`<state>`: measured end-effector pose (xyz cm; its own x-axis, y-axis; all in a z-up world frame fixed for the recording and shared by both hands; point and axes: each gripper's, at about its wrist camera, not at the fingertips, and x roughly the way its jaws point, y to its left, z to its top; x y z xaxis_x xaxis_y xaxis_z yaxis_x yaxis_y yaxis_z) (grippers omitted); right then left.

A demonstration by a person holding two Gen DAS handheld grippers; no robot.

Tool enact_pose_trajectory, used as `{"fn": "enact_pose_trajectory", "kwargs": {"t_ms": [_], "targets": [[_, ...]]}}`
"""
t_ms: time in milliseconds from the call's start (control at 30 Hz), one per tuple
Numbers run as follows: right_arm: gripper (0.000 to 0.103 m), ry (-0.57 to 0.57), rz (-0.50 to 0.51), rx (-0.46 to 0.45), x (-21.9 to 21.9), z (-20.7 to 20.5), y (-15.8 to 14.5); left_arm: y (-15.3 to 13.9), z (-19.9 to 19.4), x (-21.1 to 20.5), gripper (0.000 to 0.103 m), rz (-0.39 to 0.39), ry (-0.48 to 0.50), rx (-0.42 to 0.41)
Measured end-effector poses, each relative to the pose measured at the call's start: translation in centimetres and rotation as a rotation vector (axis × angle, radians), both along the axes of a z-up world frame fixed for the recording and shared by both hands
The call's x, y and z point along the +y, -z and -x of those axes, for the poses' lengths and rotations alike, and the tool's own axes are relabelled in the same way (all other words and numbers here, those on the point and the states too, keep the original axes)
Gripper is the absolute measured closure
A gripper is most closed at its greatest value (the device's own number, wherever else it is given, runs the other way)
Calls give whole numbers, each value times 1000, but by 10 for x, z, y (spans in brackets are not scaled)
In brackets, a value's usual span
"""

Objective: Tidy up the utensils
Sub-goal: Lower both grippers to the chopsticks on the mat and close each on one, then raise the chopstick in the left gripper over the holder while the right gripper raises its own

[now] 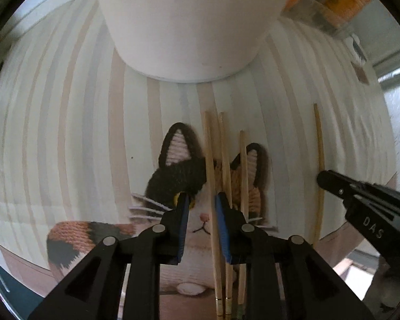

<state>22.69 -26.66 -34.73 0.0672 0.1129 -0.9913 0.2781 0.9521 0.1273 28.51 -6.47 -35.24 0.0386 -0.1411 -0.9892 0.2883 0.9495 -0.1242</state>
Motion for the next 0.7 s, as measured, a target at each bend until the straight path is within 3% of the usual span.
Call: {"fn": "enact_pose_trajectory", "kwargs": {"t_ms": [167, 500, 700], "targets": [[96, -3, 8, -2, 5, -1, 3, 0, 11, -30, 98, -64, 34, -26], [96, -10, 2, 8, 0, 3, 0, 0, 11, 12, 99, -54, -111, 15], [96, -34, 23, 15, 6, 1, -1, -1, 13, 19, 98, -37, -144, 17]]}}
